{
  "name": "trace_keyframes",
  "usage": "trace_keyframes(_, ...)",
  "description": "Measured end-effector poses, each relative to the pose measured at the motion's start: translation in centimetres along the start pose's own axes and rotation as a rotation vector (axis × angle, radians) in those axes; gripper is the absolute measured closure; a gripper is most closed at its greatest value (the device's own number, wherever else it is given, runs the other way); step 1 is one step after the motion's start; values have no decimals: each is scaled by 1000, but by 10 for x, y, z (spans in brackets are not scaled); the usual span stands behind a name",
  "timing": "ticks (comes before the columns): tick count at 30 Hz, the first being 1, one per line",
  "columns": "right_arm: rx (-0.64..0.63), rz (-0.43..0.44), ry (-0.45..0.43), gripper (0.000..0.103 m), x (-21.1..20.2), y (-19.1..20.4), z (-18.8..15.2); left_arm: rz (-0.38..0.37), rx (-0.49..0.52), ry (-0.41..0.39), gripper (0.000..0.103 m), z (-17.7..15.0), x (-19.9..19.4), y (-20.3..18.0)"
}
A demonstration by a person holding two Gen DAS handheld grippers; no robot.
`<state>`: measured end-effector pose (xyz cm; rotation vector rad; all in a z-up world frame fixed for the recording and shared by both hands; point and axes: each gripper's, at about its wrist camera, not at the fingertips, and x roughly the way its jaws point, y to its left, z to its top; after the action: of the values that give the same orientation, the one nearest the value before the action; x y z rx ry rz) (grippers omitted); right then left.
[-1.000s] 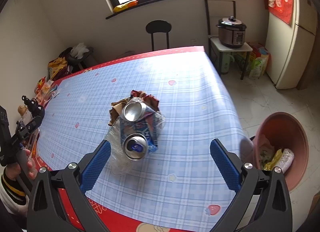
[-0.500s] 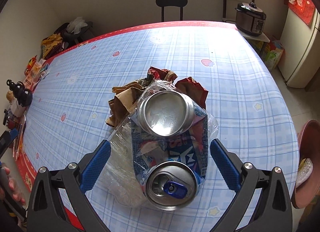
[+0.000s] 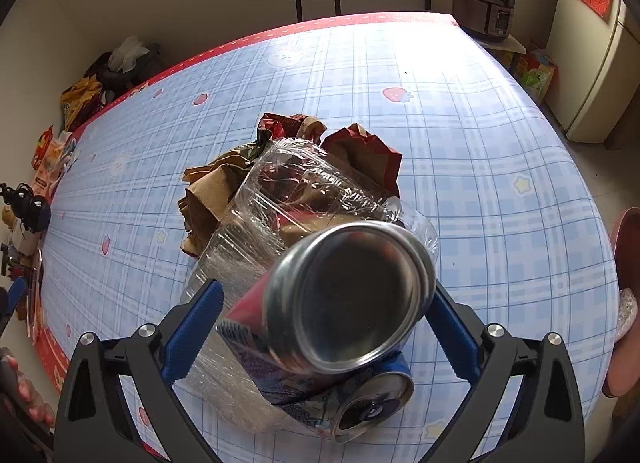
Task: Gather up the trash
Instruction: 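Grasp the crushed blue can with the right gripper and lift it, then grasp the clear plastic bottle with the left gripper while the right holds the blue can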
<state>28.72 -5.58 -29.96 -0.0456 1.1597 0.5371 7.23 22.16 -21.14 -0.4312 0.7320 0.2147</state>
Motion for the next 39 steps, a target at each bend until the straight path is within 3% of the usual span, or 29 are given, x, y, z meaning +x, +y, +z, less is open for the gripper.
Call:
trace_keyframes(3,14,18,-1,19,-5,-5,-5,-14,15,9,6,0,3,-9)
trace_keyframes(12,63,88,-45,21,-39,-19,-22,-73,57,46,6,-4,17,-39)
trace_keyframes(18,91,124,-86,21,-62,-31,-34,-159,102,129,6,-16,41,-67)
trace_keyframes(30,150,84,-127,21,-94,-67,-55,-279,223,296,6,-43,116,-119)
trace_keyframes(34,170,71,-132,21,-101,-76,-61,-318,211,343,6,-44,145,-123)
trace_keyframes(38,189,58,-130,21,-104,-82,-68,-307,191,365,7,-42,166,-119)
trace_keyframes(39,194,55,-130,21,-104,-84,-70,-325,175,367,12,-42,168,-118)
